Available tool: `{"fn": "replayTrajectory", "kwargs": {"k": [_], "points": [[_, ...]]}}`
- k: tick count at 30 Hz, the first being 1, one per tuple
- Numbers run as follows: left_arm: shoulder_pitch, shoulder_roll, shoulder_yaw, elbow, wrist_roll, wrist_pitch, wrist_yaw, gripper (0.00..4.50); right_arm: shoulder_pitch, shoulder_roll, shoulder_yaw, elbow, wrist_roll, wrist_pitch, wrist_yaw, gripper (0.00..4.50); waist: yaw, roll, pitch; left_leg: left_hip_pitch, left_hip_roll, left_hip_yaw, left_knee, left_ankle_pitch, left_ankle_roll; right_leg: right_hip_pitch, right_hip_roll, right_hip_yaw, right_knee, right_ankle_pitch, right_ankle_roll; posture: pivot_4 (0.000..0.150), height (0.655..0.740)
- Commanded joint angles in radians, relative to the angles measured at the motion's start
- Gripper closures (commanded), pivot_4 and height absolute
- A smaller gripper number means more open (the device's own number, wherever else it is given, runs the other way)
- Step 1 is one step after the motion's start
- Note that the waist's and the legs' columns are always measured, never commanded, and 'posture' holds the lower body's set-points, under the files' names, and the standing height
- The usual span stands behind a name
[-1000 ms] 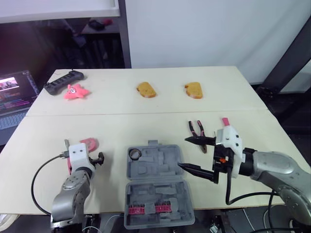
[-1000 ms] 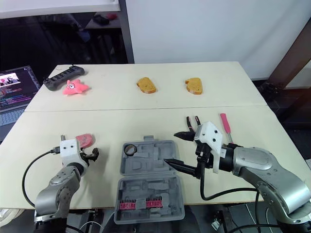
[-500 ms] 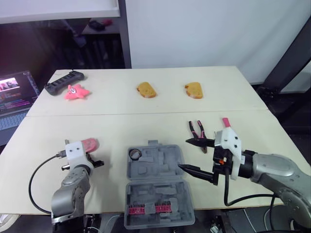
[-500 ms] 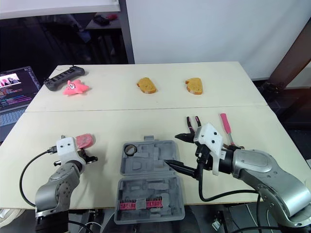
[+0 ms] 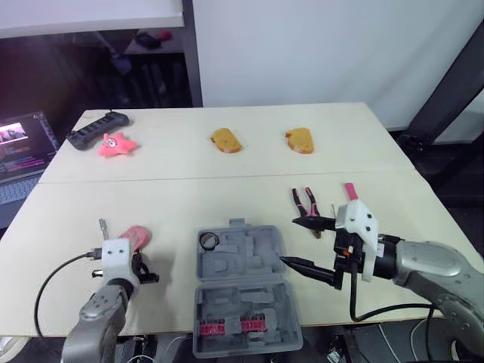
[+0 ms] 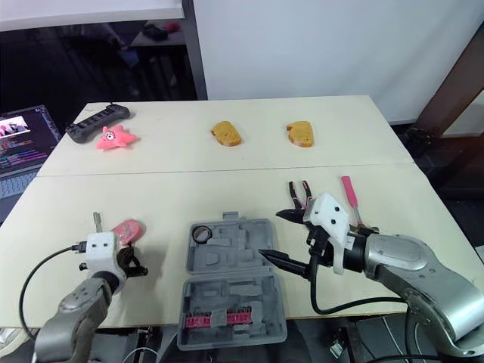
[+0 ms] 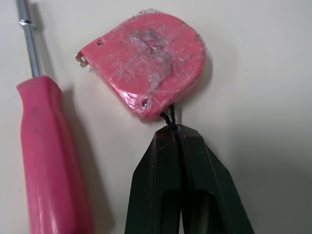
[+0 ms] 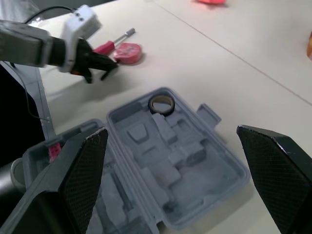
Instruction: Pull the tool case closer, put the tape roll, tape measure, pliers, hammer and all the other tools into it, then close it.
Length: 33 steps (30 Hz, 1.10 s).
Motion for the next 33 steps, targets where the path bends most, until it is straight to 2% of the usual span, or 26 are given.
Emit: {"fn": "replayTrajectory", "kwargs": {"k": [1, 5, 13, 28, 33], "points": [[0.101, 0.040, 0.000, 0.025, -0.009, -0.089, -0.114, 4.46, 0.006, -0.008, -0.028, -0.036, 0.020, -0.003, -0.002, 0.00, 0.000, 0.002, -0.001, 0.000, 0.000, 0.000, 0.000, 0.000, 0.000, 0.000, 0.000, 0.000, -0.001, 0.000, 0.000, 0.150, 0.7400], [0.243, 0.116, 0.014, 0.044, -0.039, -0.242, -0.295, 4.46, 0.035, -0.024, -0.048, -0.043, 0.026, 0.000, 0.010, 0.00, -0.001, 0.004, -0.002, -0.001, 0.001, 0.001, 0.000, 0.000, 0.000, 0.002, 0.000, 0.000, -0.008, 0.000, -0.001, 0.150, 0.7400], [0.365, 0.204, 0.043, 0.114, -0.067, -0.419, -0.492, 4.46, 0.053, -0.041, -0.074, -0.047, 0.038, -0.006, 0.018, 0.00, 0.001, 0.004, -0.003, -0.001, 0.001, 0.003, 0.000, 0.000, 0.000, 0.003, -0.001, 0.000, -0.010, 0.000, -0.001, 0.150, 0.7400], [0.454, 0.245, 0.074, 0.240, -0.041, -0.588, -0.580, 4.46, 0.056, -0.039, -0.052, -0.044, 0.026, -0.020, 0.029, 0.00, -0.022, 0.004, -0.003, -0.001, 0.002, 0.003, -0.001, -0.001, 0.001, 0.003, 0.000, 0.000, -0.010, 0.000, -0.001, 0.150, 0.7400], [0.436, 0.257, 0.080, 0.281, -0.047, -0.619, -0.597, 4.46, 0.057, -0.036, -0.045, -0.038, 0.020, -0.028, 0.032, 0.00, -0.022, 0.004, -0.003, -0.001, 0.003, 0.003, -0.001, -0.001, 0.001, 0.003, 0.000, 0.000, -0.010, -0.001, -0.001, 0.150, 0.7400]]}}
